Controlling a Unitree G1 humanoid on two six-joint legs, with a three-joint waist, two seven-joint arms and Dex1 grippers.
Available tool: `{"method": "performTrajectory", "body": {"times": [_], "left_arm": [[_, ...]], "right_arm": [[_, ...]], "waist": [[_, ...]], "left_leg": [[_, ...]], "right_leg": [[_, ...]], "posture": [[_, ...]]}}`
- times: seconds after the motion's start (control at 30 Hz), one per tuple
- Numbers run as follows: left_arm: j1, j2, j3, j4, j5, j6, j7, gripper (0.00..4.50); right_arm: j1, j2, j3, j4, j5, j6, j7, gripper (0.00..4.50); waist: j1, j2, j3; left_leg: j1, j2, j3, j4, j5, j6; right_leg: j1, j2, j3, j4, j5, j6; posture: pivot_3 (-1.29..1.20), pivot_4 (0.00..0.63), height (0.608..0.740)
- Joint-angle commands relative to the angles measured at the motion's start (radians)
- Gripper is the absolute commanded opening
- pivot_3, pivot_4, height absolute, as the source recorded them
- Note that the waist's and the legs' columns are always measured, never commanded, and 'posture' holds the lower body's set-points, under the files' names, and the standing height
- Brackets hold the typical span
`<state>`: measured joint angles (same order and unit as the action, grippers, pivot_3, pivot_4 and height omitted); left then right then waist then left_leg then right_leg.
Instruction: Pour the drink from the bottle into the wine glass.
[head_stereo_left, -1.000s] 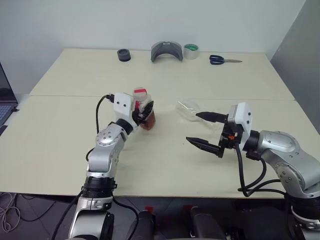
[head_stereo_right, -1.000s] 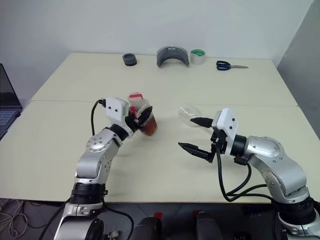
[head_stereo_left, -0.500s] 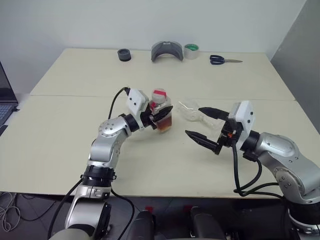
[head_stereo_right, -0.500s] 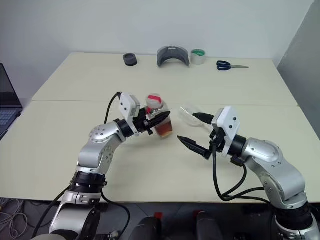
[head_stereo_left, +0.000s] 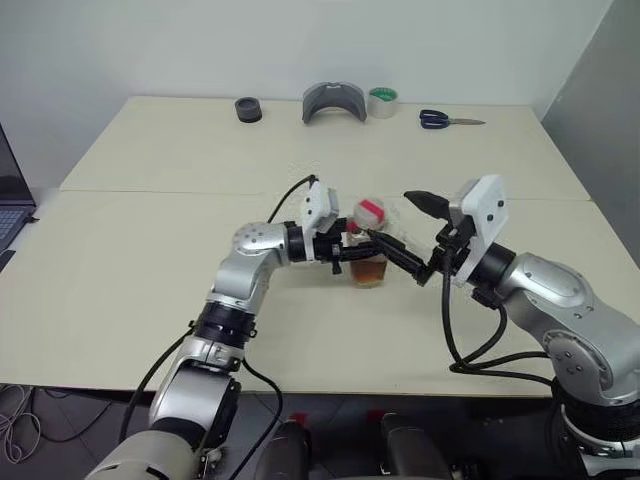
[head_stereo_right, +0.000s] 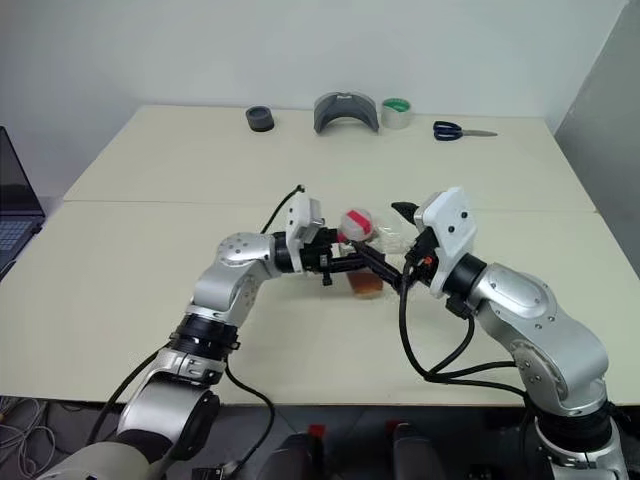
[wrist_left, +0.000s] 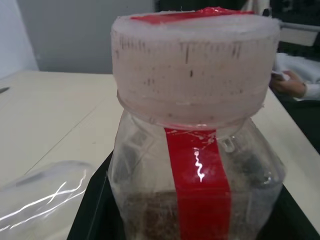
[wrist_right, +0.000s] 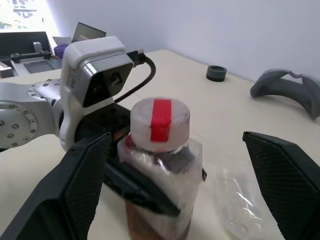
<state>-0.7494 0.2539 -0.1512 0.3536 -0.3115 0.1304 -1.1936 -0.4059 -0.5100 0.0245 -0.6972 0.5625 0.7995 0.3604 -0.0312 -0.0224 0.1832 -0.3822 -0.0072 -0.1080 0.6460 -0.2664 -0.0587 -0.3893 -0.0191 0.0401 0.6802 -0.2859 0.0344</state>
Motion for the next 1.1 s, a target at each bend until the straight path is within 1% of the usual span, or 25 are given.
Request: {"method": "performTrajectory", "body": {"times": [0.03,0.33,0.63,0.73,0.9,0.93,1.0,1.07,1.1], "left_arm": [[-0.039,-0.013,-0.001,-0.002,-0.011,-0.035,-0.034,1.80],[-0.042,-0.013,-0.008,0.014,0.005,-0.055,-0.072,1.80],[-0.036,-0.005,-0.009,0.004,0.011,-0.058,-0.079,1.80],[-0.033,-0.004,-0.011,0.000,0.012,-0.055,-0.083,1.80],[-0.033,-0.004,-0.011,0.000,0.015,-0.055,-0.088,1.80],[-0.034,-0.004,-0.011,0.001,0.015,-0.055,-0.089,1.80],[-0.035,-0.003,-0.012,0.003,0.015,-0.056,-0.092,1.79],[-0.036,0.000,-0.013,0.001,0.010,-0.042,-0.099,1.79],[-0.037,0.004,-0.017,-0.004,0.007,-0.035,-0.112,1.79]], "right_arm": [[-0.035,0.016,0.018,-0.014,-0.025,-0.002,-0.022,4.50],[-0.073,0.061,0.035,0.010,-0.034,0.014,-0.022,4.50],[-0.080,0.054,0.043,0.016,-0.027,0.048,0.001,4.50],[-0.080,0.060,0.041,0.018,-0.025,0.051,0.004,3.87],[-0.082,0.066,0.037,0.024,-0.020,0.047,0.017,2.08],[-0.082,0.065,0.038,0.026,-0.019,0.044,0.025,1.88],[-0.087,0.062,0.039,0.035,-0.013,0.036,0.044,1.90],[-0.104,0.012,0.056,0.072,-0.015,-0.047,0.179,1.90],[-0.124,-0.033,0.064,0.120,-0.023,-0.097,0.277,1.90]], "waist": [[-0.002,0.000,0.000],[-0.001,0.000,0.000],[-0.002,0.000,0.000],[-0.001,0.000,0.000],[-0.002,0.000,0.000],[-0.002,0.000,0.000],[-0.002,0.000,0.000],[-0.002,0.000,0.000],[-0.002,0.000,0.000]], "left_leg": [[0.000,0.000,0.000,0.000,0.000,0.000],[0.000,0.000,0.000,0.000,0.000,0.000],[0.000,0.000,0.000,0.000,0.000,0.000],[0.000,0.000,0.000,0.000,0.000,0.000],[0.000,0.000,0.000,0.000,0.000,0.000],[0.000,0.000,0.000,0.000,0.000,0.000],[0.000,0.000,0.000,0.000,0.000,0.000],[0.000,0.000,0.000,0.000,0.000,0.000],[0.000,0.000,0.000,0.000,0.000,0.000]], "right_leg": [[0.000,0.000,0.000,0.000,0.000,0.000],[0.000,0.000,0.000,0.000,0.000,0.000],[0.000,0.000,0.000,0.000,0.000,0.000],[0.000,0.000,0.000,0.000,0.000,0.000],[0.000,0.000,0.000,0.000,0.000,0.000],[0.000,0.000,0.000,0.000,0.000,0.000],[0.000,0.000,0.000,0.000,0.000,0.000],[0.000,0.000,0.000,0.000,0.000,0.000],[0.000,0.000,0.000,0.000,0.000,0.000]], "posture": [[0.00,0.150,0.740],[0.00,0.150,0.740],[0.00,0.150,0.740],[0.00,0.150,0.740],[0.00,0.150,0.740],[0.00,0.150,0.740],[0.00,0.150,0.740],[0.00,0.150,0.740],[0.00,0.150,0.740]]}}
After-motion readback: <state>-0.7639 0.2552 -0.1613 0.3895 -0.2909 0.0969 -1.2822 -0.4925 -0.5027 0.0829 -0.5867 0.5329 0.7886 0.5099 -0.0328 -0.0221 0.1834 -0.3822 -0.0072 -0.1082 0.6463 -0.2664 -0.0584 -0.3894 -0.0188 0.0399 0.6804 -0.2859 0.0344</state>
